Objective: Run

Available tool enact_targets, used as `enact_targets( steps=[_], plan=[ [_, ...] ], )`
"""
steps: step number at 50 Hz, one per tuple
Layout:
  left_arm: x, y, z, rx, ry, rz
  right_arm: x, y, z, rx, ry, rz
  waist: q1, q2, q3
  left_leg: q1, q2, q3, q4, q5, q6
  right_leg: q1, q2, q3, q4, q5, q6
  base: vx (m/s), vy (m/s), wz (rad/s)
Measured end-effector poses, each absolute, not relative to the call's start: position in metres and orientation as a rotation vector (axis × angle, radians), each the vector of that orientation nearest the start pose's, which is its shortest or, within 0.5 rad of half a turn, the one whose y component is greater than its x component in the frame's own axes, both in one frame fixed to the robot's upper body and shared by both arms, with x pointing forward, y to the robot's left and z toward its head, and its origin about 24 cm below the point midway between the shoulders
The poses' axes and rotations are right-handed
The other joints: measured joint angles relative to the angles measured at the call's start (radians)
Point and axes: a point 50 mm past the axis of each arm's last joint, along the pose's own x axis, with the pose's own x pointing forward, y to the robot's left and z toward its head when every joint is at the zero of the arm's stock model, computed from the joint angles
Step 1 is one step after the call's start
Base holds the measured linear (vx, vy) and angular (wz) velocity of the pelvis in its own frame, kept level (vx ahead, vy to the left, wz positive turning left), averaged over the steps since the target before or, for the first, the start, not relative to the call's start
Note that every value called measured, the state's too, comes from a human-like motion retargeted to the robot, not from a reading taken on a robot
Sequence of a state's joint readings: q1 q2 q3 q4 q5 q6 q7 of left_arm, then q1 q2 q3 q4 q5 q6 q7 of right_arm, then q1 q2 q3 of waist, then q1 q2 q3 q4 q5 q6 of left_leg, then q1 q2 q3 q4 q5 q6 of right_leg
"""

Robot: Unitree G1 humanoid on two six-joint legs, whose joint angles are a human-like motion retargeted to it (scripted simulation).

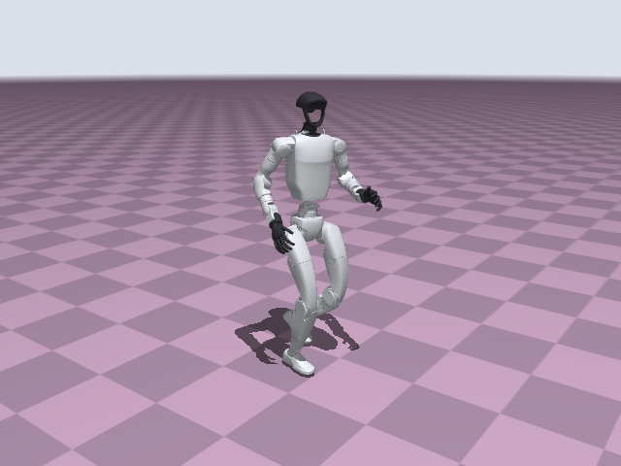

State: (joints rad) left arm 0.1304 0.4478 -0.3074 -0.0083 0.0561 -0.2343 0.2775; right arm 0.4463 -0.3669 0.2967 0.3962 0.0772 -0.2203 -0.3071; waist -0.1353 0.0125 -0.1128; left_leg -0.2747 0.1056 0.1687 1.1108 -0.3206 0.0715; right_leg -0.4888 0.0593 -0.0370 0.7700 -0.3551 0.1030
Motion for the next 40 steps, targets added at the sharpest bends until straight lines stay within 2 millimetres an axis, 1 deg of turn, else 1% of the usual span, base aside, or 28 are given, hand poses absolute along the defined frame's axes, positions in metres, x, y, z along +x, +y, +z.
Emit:
enact_targets(
  steps=[2, 3, 4, 5, 6, 7, 8, 10, 12, 13, 15, 17, 18, 20, 22, 23, 24, 25, 27, 28, 29, 30, 32, 33, 35, 37, 38, 40],
  plan=[
    [0.216, 0.171, 0.037, 0.454, -0.138, -0.101, 0.09, -0.217, -0.09, -0.386, 0.606, -0.088, 0.016, 0.0, 0.006, -0.037, 0.088, 0.02, 0.218, -0.093, 0.064, 0.014, 0.022, 0.014, 0.097, -0.127, -0.062, 0.33, -0.11, 0.69],
    [0.219, 0.173, 0.039, 0.489, -0.146, -0.096, 0.101, -0.22, -0.086, -0.423, 0.575, -0.066, 0.03, 0.004, 0.03, -0.073, 0.134, 0.006, 0.346, -0.162, 0.093, 0.014, 0.04, 0.011, 0.177, -0.228, -0.105, 0.29, -0.1, 0.71],
    [0.219, 0.176, 0.035, 0.523, -0.125, -0.083, 0.114, -0.221, -0.082, -0.469, 0.537, -0.043, 0.046, 0.006, 0.055, -0.118, 0.169, -0.009, 0.45, -0.231, 0.122, 0.013, 0.054, 0.007, 0.25, -0.316, -0.138, 0.28, -0.09, 0.76],
    [0.218, 0.179, 0.028, 0.556, -0.089, -0.068, 0.128, -0.221, -0.077, -0.519, 0.497, -0.019, 0.064, 0.007, 0.082, -0.167, 0.197, -0.025, 0.543, -0.298, 0.151, 0.012, 0.065, 0.003, 0.32, -0.399, -0.167, 0.28, -0.06, 0.84],
    [0.214, 0.183, 0.013, 0.578, -0.019, -0.047, 0.149, -0.219, -0.072, -0.56, 0.44, -0.008, 0.081, 0.0, 0.1, -0.237, 0.199, -0.033, 0.583, -0.345, 0.173, 0.018, 0.063, 0.0, 0.346, -0.446, -0.18, 0.3, -0.04, 0.89],
    [0.208, 0.188, -0.002, 0.596, 0.058, -0.027, 0.168, -0.216, -0.065, -0.585, 0.382, -0.008, 0.099, -0.01, 0.111, -0.304, 0.194, -0.037, 0.601, -0.376, 0.188, 0.029, 0.059, 0.002, 0.353, -0.476, -0.185, 0.33, -0.01, 0.93],
    [0.196, 0.195, -0.019, 0.604, 0.147, -0.01, 0.185, -0.211, -0.057, -0.577, 0.326, -0.024, 0.12, -0.029, 0.108, -0.366, 0.172, -0.032, 0.577, -0.377, 0.189, 0.05, 0.051, 0.011, 0.323, -0.468, -0.178, 0.36, 0.02, 0.98],
    [0.16, 0.213, -0.048, 0.618, 0.318, 0.012, 0.206, -0.201, -0.041, -0.505, 0.236, -0.064, 0.169, -0.085, 0.081, -0.448, 0.101, 0.006, 0.444, -0.333, 0.189, 0.118, 0.028, 0.054, 0.213, -0.383, -0.131, 0.41, 0.08, 1.08],
    [0.117, 0.23, -0.066, 0.612, 0.472, 0.028, 0.214, -0.191, -0.029, -0.418, 0.171, -0.088, 0.225, -0.139, 0.045, -0.451, 0.019, 0.052, 0.223, -0.257, 0.169, 0.207, -0.024, 0.062, 0.11, -0.161, -0.047, 0.43, 0.12, 1.07],
    [0.097, 0.236, -0.072, 0.603, 0.538, 0.038, 0.216, -0.187, -0.022, -0.385, 0.137, -0.088, 0.245, -0.161, 0.029, -0.436, -0.026, 0.067, 0.102, -0.217, 0.149, 0.238, -0.05, 0.063, 0.083, -0.05, -0.005, 0.42, 0.11, 1.2],
    [0.063, 0.246, -0.077, 0.582, 0.643, 0.065, 0.22, -0.179, -0.008, -0.337, 0.059, -0.067, 0.266, -0.192, 0.002, -0.395, -0.116, 0.079, -0.113, -0.151, 0.114, 0.275, -0.095, 0.055, 0.1, 0.119, 0.053, 0.37, 0.09, 1.4],
    [0.043, 0.252, -0.078, 0.572, 0.696, 0.1, 0.224, -0.172, 0.009, -0.316, -0.033, -0.033, 0.27, -0.201, -0.008, -0.359, -0.183, 0.065, -0.198, -0.157, 0.126, 0.278, -0.133, 0.036, 0.223, 0.192, 0.062, 0.29, 0.06, 1.39],
    [0.038, 0.253, -0.077, 0.577, 0.702, 0.112, 0.225, -0.169, 0.016, -0.315, -0.068, -0.023, 0.27, -0.203, -0.009, -0.349, -0.205, 0.054, -0.184, -0.195, 0.152, 0.271, -0.151, 0.027, 0.31, 0.192, 0.053, 0.23, 0.01, 1.23],
    [0.043, 0.258, -0.072, 0.61, 0.666, 0.138, 0.226, -0.164, 0.022, -0.326, -0.107, -0.011, 0.265, -0.211, 0.004, -0.33, -0.229, 0.021, -0.111, -0.311, 0.19, 0.228, -0.196, 0.006, 0.517, 0.148, 0.014, 0.17, -0.08, 1.06],
    [0.072, 0.262, -0.065, 0.653, 0.566, 0.182, 0.224, -0.16, 0.012, -0.345, -0.061, -0.009, 0.251, -0.216, 0.03, -0.316, -0.221, -0.022, -0.024, -0.426, 0.19, 0.146, -0.222, -0.006, 0.689, 0.043, -0.054, 0.09, -0.14, 0.81],
    [0.092, 0.261, -0.06, 0.661, 0.499, 0.208, 0.219, -0.158, 0.001, -0.353, -0.011, -0.005, 0.242, -0.215, 0.041, -0.303, -0.22, -0.042, -0.001, -0.465, 0.19, 0.097, -0.223, -0.005, 0.741, -0.017, -0.086, 0.05, -0.07, 0.66],
    [0.116, 0.256, -0.053, 0.65, 0.422, 0.231, 0.214, -0.156, -0.011, -0.36, 0.042, 0.003, 0.231, -0.209, 0.049, -0.281, -0.225, -0.061, -0.008, -0.478, 0.19, 0.047, -0.216, -0.002, 0.758, -0.067, -0.109, 0.04, 0.0, 0.62],
    [0.141, 0.25, -0.045, 0.63, 0.341, 0.252, 0.209, -0.154, -0.024, -0.369, 0.097, 0.013, 0.219, -0.202, 0.056, -0.256, -0.235, -0.079, -0.032, -0.48, 0.19, -0.002, -0.205, 0.002, 0.758, -0.113, -0.127, 0.04, 0.07, 0.78],
    [0.181, 0.229, -0.021, 0.553, 0.174, 0.233, 0.193, -0.157, -0.046, -0.388, 0.2, 0.041, 0.186, -0.181, 0.054, -0.171, -0.267, -0.106, -0.154, -0.387, 0.181, -0.043, -0.165, 0.017, 0.629, -0.157, -0.116, 0.03, 0.09, 1.19],
    [0.194, 0.218, -0.008, 0.518, 0.092, 0.202, 0.184, -0.159, -0.055, -0.394, 0.246, 0.055, 0.164, -0.173, 0.047, -0.125, -0.266, -0.109, -0.227, -0.314, 0.152, -0.044, -0.14, 0.023, 0.535, -0.16, -0.1, 0.02, 0.03, 1.62],
    [0.202, 0.208, 0.005, 0.486, 0.015, 0.162, 0.175, -0.16, -0.062, -0.396, 0.287, 0.065, 0.145, -0.166, 0.037, -0.09, -0.258, -0.113, -0.291, -0.24, 0.114, -0.037, -0.114, 0.032, 0.435, -0.15, -0.082, 0.0, -0.03, 1.84],
    [0.209, 0.198, 0.018, 0.456, -0.061, 0.117, 0.166, -0.162, -0.069, -0.396, 0.324, 0.073, 0.128, -0.158, 0.026, -0.06, -0.247, -0.117, -0.352, -0.166, 0.07, -0.026, -0.086, 0.042, 0.333, -0.133, -0.064, -0.02, -0.06, 1.89],
    [0.212, 0.182, 0.037, 0.417, -0.173, 0.03, 0.154, -0.166, -0.075, -0.382, 0.368, 0.069, 0.114, -0.146, 0.008, -0.046, -0.22, -0.115, -0.374, -0.066, 0.012, 0.007, -0.039, 0.067, 0.174, -0.089, -0.033, -0.04, -0.06, 1.87],
    [0.212, 0.177, 0.042, 0.409, -0.205, -0.004, 0.151, -0.167, -0.075, -0.371, 0.375, 0.063, 0.113, -0.14, 0.004, -0.053, -0.201, -0.106, -0.333, -0.046, 0.004, 0.026, -0.022, 0.078, 0.127, -0.071, -0.027, -0.06, -0.04, 1.79],
    [0.209, 0.169, 0.046, 0.389, -0.234, -0.048, 0.153, -0.168, -0.07, -0.361, 0.356, 0.049, 0.122, -0.141, 0.001, -0.081, -0.158, -0.074, -0.187, -0.058, 0.026, 0.057, -0.009, 0.094, 0.105, -0.083, -0.035, -0.08, -0.03, 1.62],
    [0.204, 0.171, 0.04, 0.393, -0.197, -0.051, 0.171, -0.172, -0.057, -0.371, 0.285, 0.029, 0.152, -0.141, 0.02, -0.137, -0.088, -0.049, 0.03, -0.135, 0.075, 0.089, -0.002, 0.089, 0.13, -0.187, -0.08, -0.08, -0.01, 1.25],
    [0.201, 0.175, 0.033, 0.398, -0.157, -0.035, 0.184, -0.174, -0.047, -0.386, 0.233, 0.019, 0.171, -0.141, 0.037, -0.173, -0.048, -0.042, 0.141, -0.178, 0.1, 0.101, 0.003, 0.082, 0.153, -0.258, -0.108, -0.07, 0.0, 1.0],
    [0.189, 0.188, 0.012, 0.416, -0.039, 0.021, 0.216, -0.176, -0.021, -0.412, 0.099, -0.011, 0.21, -0.143, 0.074, -0.251, 0.019, -0.025, 0.298, -0.251, 0.147, 0.123, 0.003, 0.067, 0.185, -0.362, -0.143, -0.06, 0.02, 0.93]
  ],
)
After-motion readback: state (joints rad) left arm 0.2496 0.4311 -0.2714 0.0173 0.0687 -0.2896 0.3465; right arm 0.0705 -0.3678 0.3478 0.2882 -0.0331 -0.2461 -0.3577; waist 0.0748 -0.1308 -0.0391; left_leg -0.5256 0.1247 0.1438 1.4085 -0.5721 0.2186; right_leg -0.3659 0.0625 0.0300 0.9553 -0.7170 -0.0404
